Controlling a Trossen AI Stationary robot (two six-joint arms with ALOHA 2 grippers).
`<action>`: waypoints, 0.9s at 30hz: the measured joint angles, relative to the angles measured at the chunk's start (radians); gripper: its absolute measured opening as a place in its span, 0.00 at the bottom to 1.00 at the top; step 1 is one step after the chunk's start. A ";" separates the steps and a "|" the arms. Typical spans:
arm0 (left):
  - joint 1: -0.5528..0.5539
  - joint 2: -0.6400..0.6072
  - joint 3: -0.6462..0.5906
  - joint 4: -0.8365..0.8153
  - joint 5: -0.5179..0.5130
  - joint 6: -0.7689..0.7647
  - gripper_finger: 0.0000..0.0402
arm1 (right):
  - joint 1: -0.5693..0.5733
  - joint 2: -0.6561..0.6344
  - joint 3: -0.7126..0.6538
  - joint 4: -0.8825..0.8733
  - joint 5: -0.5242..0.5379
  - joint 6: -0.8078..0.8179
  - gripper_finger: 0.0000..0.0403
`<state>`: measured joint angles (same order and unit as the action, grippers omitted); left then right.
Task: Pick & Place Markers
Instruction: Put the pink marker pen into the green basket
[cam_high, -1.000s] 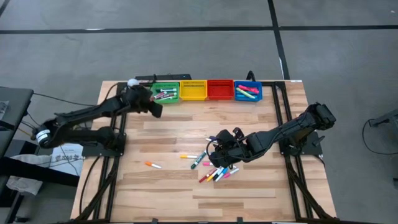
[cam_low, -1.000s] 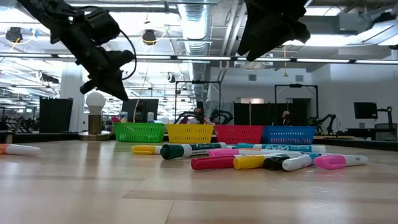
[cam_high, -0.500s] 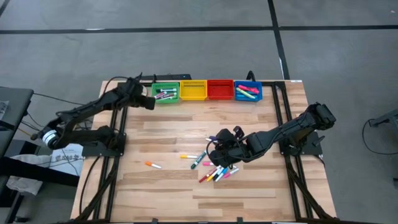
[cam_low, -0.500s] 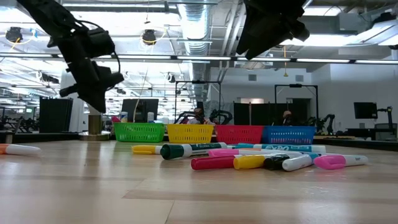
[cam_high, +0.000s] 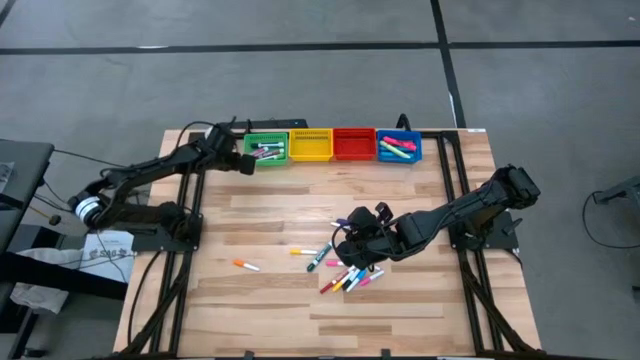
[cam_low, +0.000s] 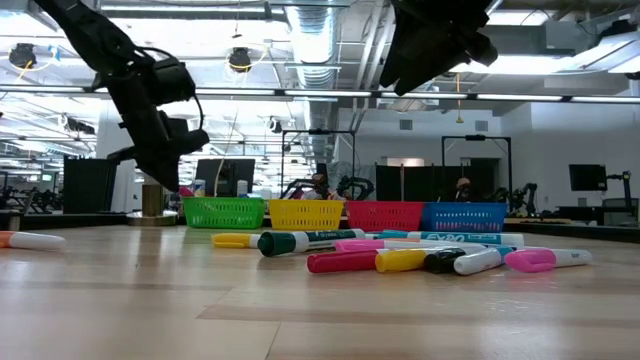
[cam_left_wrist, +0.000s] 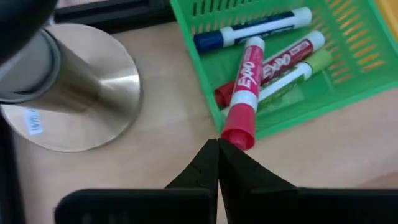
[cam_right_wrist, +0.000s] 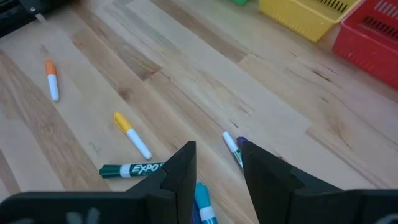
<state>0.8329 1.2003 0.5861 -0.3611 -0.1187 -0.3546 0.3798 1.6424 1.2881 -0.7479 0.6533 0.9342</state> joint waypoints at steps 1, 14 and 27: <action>-0.001 0.002 0.000 0.003 0.017 -0.007 0.01 | 0.000 0.000 0.000 0.000 0.000 0.000 0.29; -0.035 0.005 0.000 0.368 0.344 -0.048 0.01 | 0.000 0.000 0.000 0.000 0.001 0.000 0.29; -0.186 0.005 0.000 0.336 0.281 -0.002 0.01 | 0.000 0.000 0.000 0.000 0.002 0.001 0.29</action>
<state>0.6469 1.2053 0.5861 -0.0246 0.1618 -0.3566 0.3798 1.6424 1.2881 -0.7475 0.6548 0.9348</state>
